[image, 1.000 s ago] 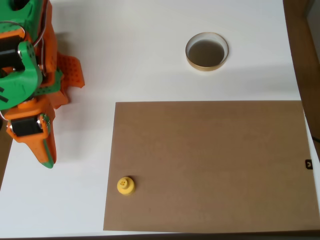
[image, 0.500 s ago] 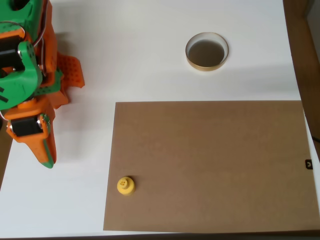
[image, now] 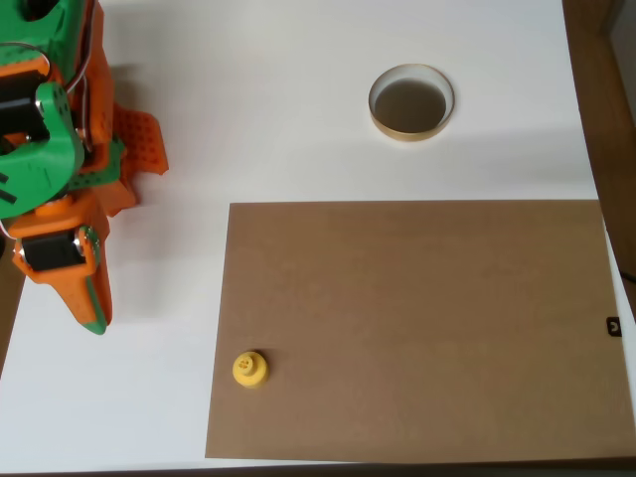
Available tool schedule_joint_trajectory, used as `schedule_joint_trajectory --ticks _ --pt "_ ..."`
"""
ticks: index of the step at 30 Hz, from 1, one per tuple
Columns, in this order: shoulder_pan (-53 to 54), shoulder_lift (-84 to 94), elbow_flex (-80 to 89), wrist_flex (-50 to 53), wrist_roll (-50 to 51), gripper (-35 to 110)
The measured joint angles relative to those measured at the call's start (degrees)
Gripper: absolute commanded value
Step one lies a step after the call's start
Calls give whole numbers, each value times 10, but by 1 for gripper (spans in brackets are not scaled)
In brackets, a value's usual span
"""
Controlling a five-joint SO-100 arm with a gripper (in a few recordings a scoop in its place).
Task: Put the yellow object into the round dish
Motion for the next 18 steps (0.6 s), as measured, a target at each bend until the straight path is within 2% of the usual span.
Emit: schedule_joint_trajectory --ticks 18 --pt "5 1 0 0 -31 1"
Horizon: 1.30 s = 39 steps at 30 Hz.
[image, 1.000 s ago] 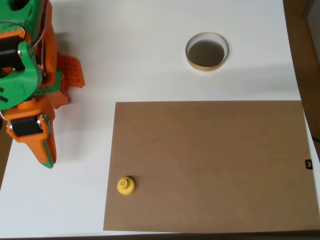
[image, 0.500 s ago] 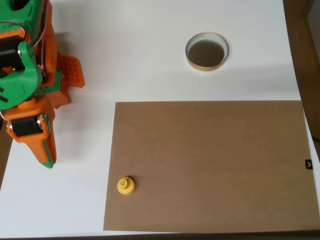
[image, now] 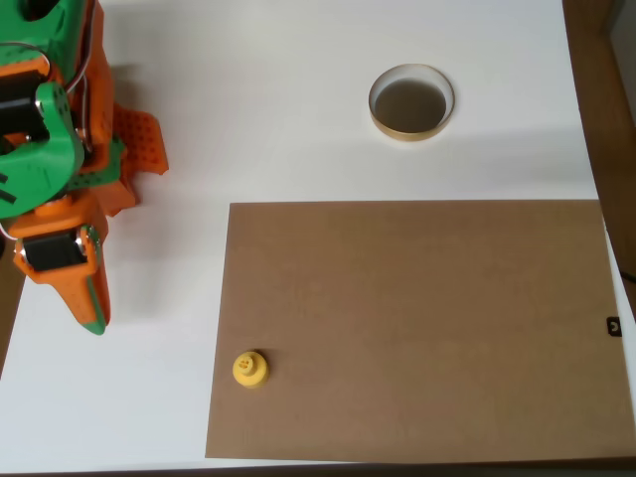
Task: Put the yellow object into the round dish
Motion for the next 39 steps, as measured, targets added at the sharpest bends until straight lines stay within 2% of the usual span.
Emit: schedule_joint_trajectory --ticks 13,24,39 --pt "10 6 -13 -36 -57 19" --pt "-142 -14 -97 -32 -74 30" --pt "-201 -273 -272 -54 -60 37"
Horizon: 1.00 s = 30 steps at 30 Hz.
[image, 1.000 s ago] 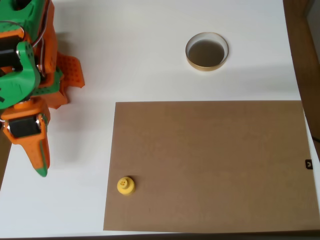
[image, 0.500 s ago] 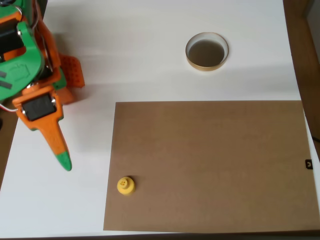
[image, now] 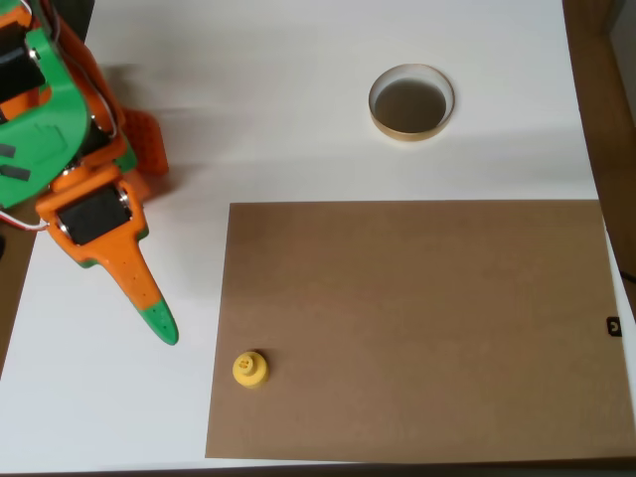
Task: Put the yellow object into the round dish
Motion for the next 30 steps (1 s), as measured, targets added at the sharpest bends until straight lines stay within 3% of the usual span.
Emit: schedule_joint_trajectory --ticks 30 --pt "-68 -627 -364 134 40 32"
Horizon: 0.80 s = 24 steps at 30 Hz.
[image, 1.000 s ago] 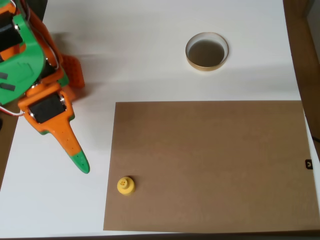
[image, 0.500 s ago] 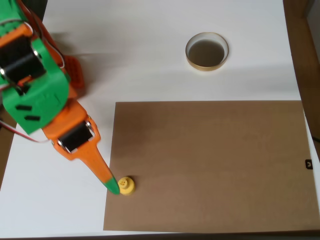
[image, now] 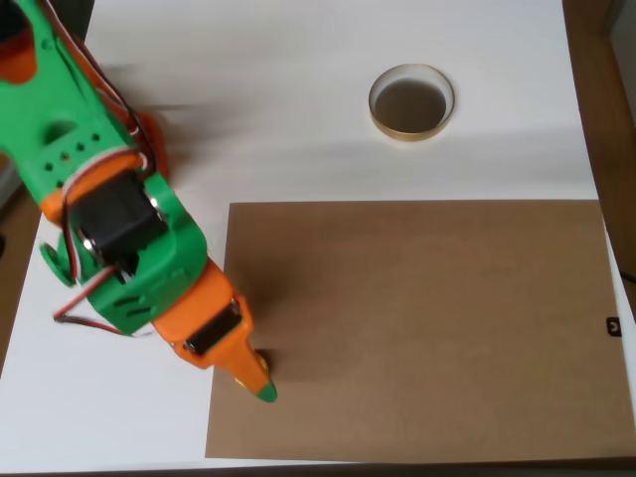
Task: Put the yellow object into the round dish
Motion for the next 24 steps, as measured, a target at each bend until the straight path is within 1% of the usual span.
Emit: schedule_joint_trajectory --ticks 9,19,24 --pt "0 -83 -16 -1 0 31" --pt "-12 -127 -39 -13 0 26" --pt "-13 -149 -46 -18 0 26"
